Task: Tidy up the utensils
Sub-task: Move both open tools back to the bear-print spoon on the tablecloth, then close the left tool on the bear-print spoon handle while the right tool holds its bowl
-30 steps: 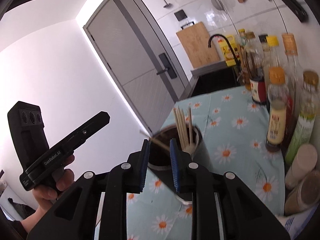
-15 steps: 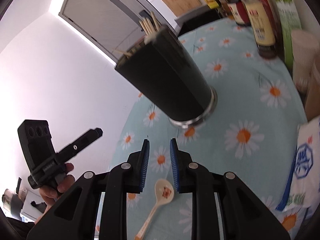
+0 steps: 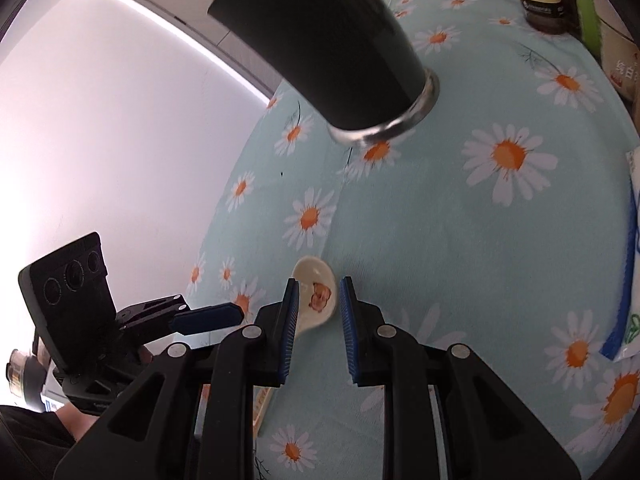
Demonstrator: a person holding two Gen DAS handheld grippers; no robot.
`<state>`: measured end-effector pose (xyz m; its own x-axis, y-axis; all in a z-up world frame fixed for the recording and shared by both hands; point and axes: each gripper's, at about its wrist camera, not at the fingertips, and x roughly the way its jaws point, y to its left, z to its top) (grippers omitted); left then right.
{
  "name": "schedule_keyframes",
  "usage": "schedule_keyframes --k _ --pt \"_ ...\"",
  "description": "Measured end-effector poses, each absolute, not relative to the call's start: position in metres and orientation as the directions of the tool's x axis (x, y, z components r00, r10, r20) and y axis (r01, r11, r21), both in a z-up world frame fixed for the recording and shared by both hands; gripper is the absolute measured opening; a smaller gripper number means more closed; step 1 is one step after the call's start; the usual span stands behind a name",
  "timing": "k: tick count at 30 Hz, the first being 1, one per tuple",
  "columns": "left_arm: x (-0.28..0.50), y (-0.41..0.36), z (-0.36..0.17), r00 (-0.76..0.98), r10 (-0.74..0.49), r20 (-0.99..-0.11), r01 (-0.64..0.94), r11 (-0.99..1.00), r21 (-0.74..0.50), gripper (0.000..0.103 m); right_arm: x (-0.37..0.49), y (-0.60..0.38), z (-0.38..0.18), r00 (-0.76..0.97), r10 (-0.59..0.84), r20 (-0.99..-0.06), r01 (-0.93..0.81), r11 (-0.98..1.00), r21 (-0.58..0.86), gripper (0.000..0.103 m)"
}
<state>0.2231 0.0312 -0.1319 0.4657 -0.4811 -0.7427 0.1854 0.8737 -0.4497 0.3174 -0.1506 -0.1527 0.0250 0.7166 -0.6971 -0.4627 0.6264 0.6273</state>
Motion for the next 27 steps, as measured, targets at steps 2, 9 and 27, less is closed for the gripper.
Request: schedule_keyframes --k 2,9,27 --pt "0.222 0.029 -0.138 0.443 -0.487 -0.753 0.180 0.871 -0.457 0.037 0.317 -0.148 -0.155 0.028 0.707 -0.707 -0.465 0.635 0.617 0.023" --pt "0.218 0.021 -0.152 0.392 -0.471 -0.790 0.185 0.882 -0.434 0.030 0.324 -0.141 -0.160 0.051 0.680 -0.732 -0.475 0.661 0.581 0.013" --pt "0.224 0.011 -0.153 0.386 -0.432 -0.815 0.182 0.902 -0.392 0.014 0.337 -0.107 -0.159 0.046 0.659 -0.750 -0.564 0.637 0.525 0.006"
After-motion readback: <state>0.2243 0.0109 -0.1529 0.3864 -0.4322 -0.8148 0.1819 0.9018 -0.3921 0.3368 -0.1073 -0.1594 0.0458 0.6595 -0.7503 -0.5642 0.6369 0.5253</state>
